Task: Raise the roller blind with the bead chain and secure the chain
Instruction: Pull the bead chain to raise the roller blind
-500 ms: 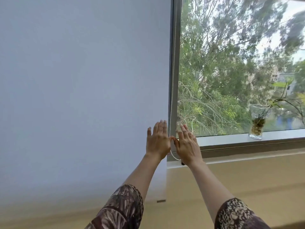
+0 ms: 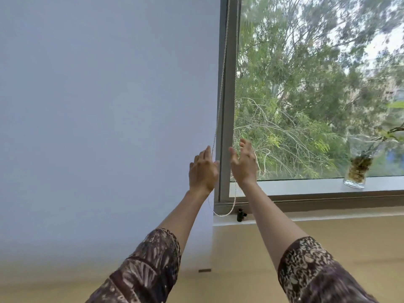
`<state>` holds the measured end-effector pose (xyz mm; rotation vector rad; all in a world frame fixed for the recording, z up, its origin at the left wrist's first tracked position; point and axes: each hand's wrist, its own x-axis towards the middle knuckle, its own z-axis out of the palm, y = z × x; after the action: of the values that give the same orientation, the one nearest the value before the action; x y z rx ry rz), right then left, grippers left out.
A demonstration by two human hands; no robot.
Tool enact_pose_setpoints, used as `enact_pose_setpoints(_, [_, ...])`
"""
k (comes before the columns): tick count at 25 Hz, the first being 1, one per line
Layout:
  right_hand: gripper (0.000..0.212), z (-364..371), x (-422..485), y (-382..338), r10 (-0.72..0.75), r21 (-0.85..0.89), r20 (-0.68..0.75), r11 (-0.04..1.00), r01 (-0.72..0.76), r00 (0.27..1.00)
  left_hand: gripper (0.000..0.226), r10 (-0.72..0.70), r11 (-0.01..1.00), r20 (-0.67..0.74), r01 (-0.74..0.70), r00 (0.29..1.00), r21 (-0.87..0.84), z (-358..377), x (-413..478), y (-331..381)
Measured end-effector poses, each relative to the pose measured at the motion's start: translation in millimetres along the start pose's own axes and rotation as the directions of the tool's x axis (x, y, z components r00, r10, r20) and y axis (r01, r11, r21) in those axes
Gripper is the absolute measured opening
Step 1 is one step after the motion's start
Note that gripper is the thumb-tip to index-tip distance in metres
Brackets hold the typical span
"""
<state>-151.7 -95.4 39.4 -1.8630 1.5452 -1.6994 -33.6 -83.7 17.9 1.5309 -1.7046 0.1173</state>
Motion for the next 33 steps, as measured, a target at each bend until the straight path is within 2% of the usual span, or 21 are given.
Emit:
enact_pose_setpoints(3, [0.042, 4, 25, -19, 0.039, 0.175, -0.006, 0.984, -0.037, 0.999, 0.055, -0.037, 0.995, -0.023, 0.035, 0.999, -0.091, -1, 16, 5])
enact_pose_setpoints(5, [0.029, 8, 30, -26, 0.015, 0.239, -0.035, 0.971, -0.006, 0.999, 0.054, -0.055, 0.99, -0.041, 0.049, 0.998, -0.132, 0, 22, 6])
enact_pose_setpoints(7, [0.017, 12, 25, -24, -0.065, 0.17, -0.1, 0.982, 0.081, 0.993, 0.05, -0.083, 0.981, -0.067, 0.07, 0.994, -0.184, 1, 26, 4])
enact_pose_setpoints(11, [0.021, 15, 7, -19, -0.106, 0.023, -0.244, 0.993, 0.115, 0.964, 0.037, -0.086, 0.965, -0.117, 0.053, 0.989, -0.255, 3, 25, 0])
enact_pose_setpoints(18, [0.017, 21, -9, -31, -0.133, 0.007, -0.267, 0.99, 0.139, 0.955, 0.024, -0.112, 0.888, -0.11, 0.05, 0.988, -0.458, -9, 28, 5])
enact_pose_setpoints(26, [0.022, 23, -19, -39, -0.154, -0.019, -0.292, 0.988, 0.155, 0.944, 0.023, -0.082, 0.88, -0.082, 0.033, 0.993, -0.474, -21, 3, -13])
enact_pose_setpoints(29, [0.025, 24, -17, -44, -0.112, 0.011, -0.267, 0.993, 0.119, 0.957, 0.025, -0.086, 0.905, -0.129, 0.024, 0.988, -0.424, -27, -17, -22])
enact_pose_setpoints(31, [0.027, 21, -15, -48, -0.059, 0.091, -0.241, 0.992, 0.083, 0.969, 0.025, -0.104, 0.91, -0.126, 0.043, 0.987, -0.412, -25, -33, -24])
enact_pose_setpoints(33, [0.032, 18, -11, -56, -0.029, 0.087, -0.212, 0.995, 0.048, 0.977, 0.026, -0.121, 0.906, -0.118, 0.061, 0.986, -0.418, -21, -45, -21])
